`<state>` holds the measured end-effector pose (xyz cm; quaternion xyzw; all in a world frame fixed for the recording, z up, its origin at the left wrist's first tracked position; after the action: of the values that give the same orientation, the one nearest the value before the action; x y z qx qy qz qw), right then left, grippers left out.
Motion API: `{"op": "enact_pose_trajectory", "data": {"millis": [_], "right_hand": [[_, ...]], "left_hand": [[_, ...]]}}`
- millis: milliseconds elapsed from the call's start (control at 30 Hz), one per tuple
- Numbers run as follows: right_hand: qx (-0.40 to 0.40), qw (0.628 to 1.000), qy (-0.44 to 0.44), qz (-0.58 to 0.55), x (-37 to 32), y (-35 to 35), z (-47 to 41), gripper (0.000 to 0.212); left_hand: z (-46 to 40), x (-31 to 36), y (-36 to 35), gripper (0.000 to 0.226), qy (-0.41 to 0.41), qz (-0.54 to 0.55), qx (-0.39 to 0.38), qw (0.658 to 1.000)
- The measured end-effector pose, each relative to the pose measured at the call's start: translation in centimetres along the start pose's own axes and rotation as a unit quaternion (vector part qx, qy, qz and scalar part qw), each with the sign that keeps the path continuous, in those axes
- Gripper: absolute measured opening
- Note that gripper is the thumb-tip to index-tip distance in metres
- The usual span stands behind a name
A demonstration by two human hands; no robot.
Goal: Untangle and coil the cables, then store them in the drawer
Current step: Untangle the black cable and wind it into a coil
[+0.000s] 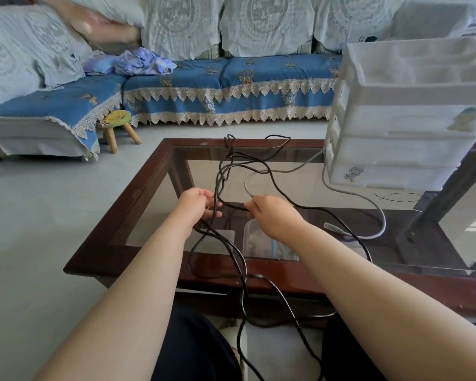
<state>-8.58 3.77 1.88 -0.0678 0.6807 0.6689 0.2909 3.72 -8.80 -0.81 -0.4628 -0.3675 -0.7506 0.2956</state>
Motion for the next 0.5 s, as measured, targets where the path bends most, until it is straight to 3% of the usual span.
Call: {"op": "enact_pose_trajectory", "data": {"millis": [133,267,367,433,500], "right_hand": [[0.015,1.000,-0.011,-0.005,-0.1,-1.1,-0.9,0.029],[0.034,0.994,0.003,-0.105,-1.1,-2.3,-1.4,0.022],[0.069,0.983,-0.002,-0.172,-1.1,-2.0,-1.1,0.021],[0.126,0.968,0.002,-0.216,-0.9,-0.7,-0.6,0.028],[0.149,0.964,0.042,-0.216,-1.3,0.5,-0.4,0.037]], "left_hand": [[1.3,0.0,-1.8,0.014,0.009,0.039,-0.061,0.997],[2.1,0.2,-3.0,0.045,0.022,0.090,-0.055,0.994],[1.7,0.5,-2.0,0.058,-0.007,-0.019,0.009,1.000],[1.6,1.1,-2.1,0.035,-0.047,-0.118,0.016,0.992],[2.7,2.4,-3.1,0.011,-0.089,-0.272,0.003,0.958]]}}
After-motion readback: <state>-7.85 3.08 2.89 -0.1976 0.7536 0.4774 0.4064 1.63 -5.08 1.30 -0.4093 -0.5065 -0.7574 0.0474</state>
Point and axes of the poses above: each hand's wrist, its own z-axis away from the middle knuckle, its own y-axis out of the back of the hand, x = y × z, the point moved 8 cm from there along -z, towards the middle knuckle, and after that the axes turned 5 degrees about -x, right-handed, at the moved point
